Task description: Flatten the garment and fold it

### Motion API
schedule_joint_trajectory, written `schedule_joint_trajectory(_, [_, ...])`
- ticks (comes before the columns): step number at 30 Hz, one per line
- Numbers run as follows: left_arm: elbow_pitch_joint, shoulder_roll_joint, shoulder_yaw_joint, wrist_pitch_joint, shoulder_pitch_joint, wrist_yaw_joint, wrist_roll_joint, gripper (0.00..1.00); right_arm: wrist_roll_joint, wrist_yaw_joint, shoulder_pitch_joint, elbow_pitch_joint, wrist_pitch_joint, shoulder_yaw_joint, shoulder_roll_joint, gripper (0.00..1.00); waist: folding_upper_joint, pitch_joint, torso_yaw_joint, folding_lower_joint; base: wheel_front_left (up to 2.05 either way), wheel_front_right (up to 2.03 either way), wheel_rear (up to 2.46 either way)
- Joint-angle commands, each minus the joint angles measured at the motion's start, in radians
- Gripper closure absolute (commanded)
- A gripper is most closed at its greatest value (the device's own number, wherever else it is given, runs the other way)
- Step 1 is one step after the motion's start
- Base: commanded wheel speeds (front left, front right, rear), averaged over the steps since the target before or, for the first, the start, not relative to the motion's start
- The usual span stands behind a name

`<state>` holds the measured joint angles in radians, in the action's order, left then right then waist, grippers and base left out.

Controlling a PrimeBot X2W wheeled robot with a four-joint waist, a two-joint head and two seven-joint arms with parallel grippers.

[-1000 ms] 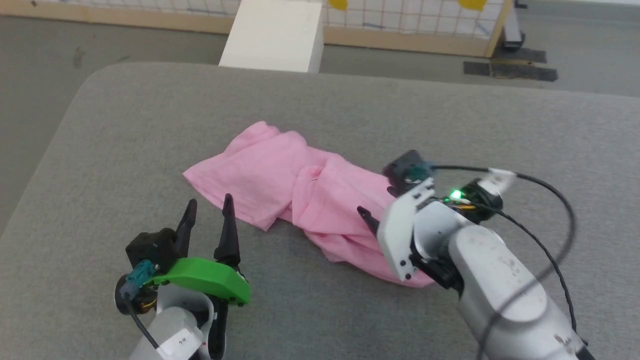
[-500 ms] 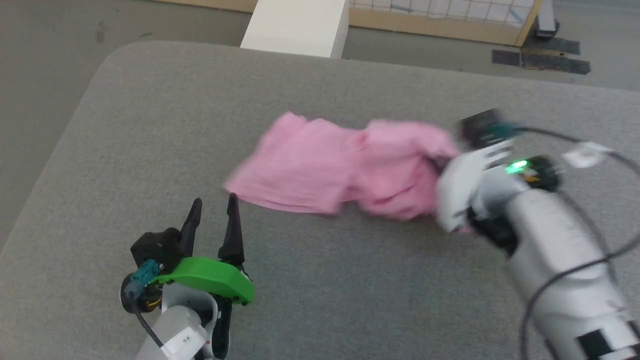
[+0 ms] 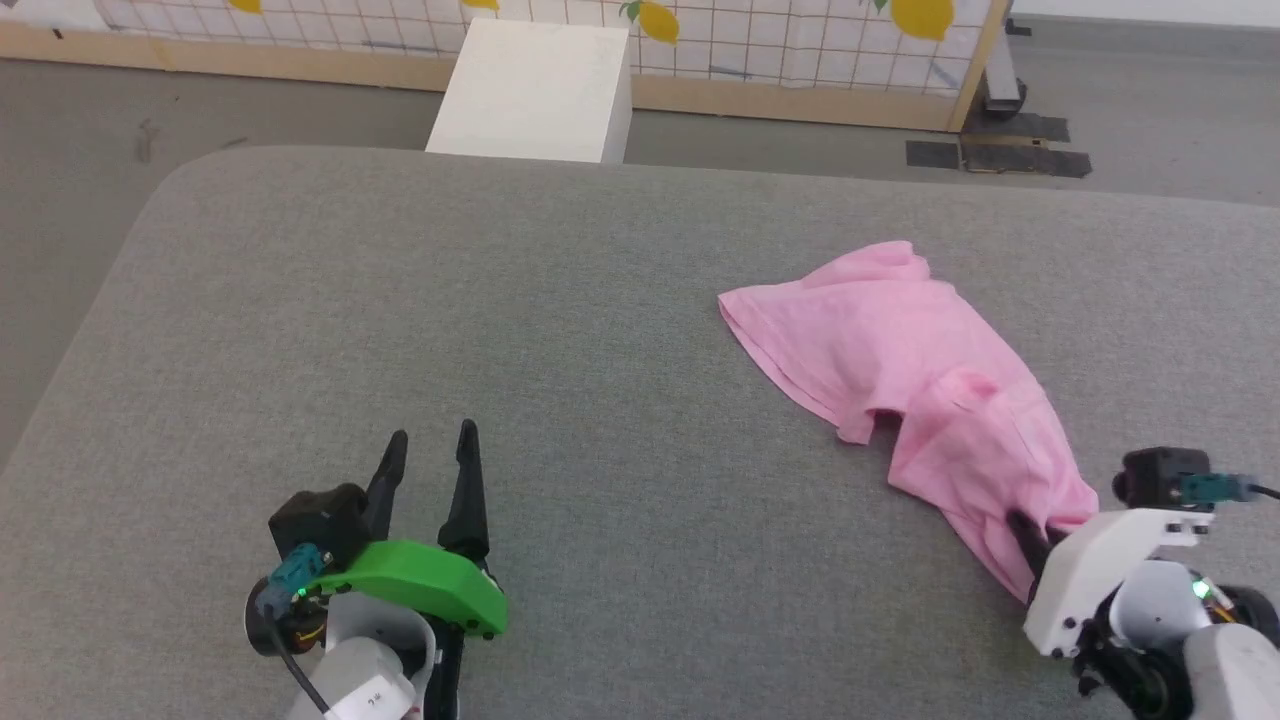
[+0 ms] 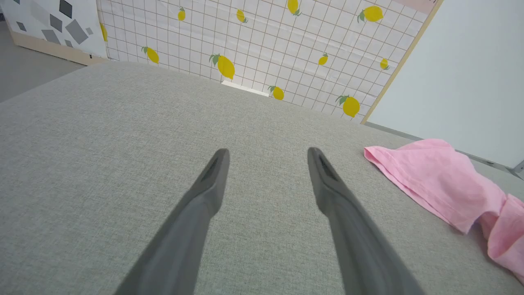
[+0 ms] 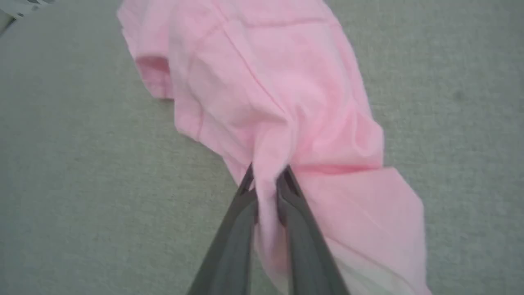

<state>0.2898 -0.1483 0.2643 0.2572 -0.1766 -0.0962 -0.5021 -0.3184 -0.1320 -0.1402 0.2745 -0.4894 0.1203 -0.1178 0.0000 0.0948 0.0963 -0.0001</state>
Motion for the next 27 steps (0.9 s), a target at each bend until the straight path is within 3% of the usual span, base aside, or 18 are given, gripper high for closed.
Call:
schedule_joint_trajectory(1, [0.004, 0.007, -0.001, 0.004, 0.012, 0.007, -0.001, 0.0, -0.009, 0.001, 0.006, -0.051, 0.033, 0.021, 0.005, 0.0, 0.0, 0.0, -0.004, 0.0001, 0.0, 0.0, 0.0])
schedule_joint_trajectory(8, [-0.004, 0.016, -0.006, 0.003, 0.002, 0.005, -0.016, 0.0, 0.018, 0.001, 0.06, -0.229, 0.262, 0.248, 0.065, 0.0, 0.0, -0.01, -0.03, 0.0001, 0.0, 0.0, 0.0])
schedule_joint_trajectory(13, [0.003, 0.026, 0.012, -0.07, -0.094, 0.014, -0.03, 0.0, 0.007, 0.001, 0.093, -0.221, 0.304, 0.267, 0.067, 0.0, 0.0, 0.015, -0.094, 0.0001, 0.0, 0.0, 0.0])
schedule_joint_trajectory(19, [0.109, 0.039, 0.056, -0.324, -0.388, 0.015, -0.045, 0.0, 0.007, 0.001, 0.055, -0.218, 0.303, 0.216, 0.067, 0.0, 0.0, 0.094, -0.199, 0.0001, 0.0, 0.0, 0.0])
schedule_joint_trajectory(27, [0.393, 0.041, 0.168, -0.742, -0.709, -0.007, -0.002, 0.0, -0.022, 0.001, -0.015, -0.195, 0.307, 0.122, 0.067, 0.0, 0.0, 0.219, -0.34, 0.0001, 0.0, 0.0, 0.0])
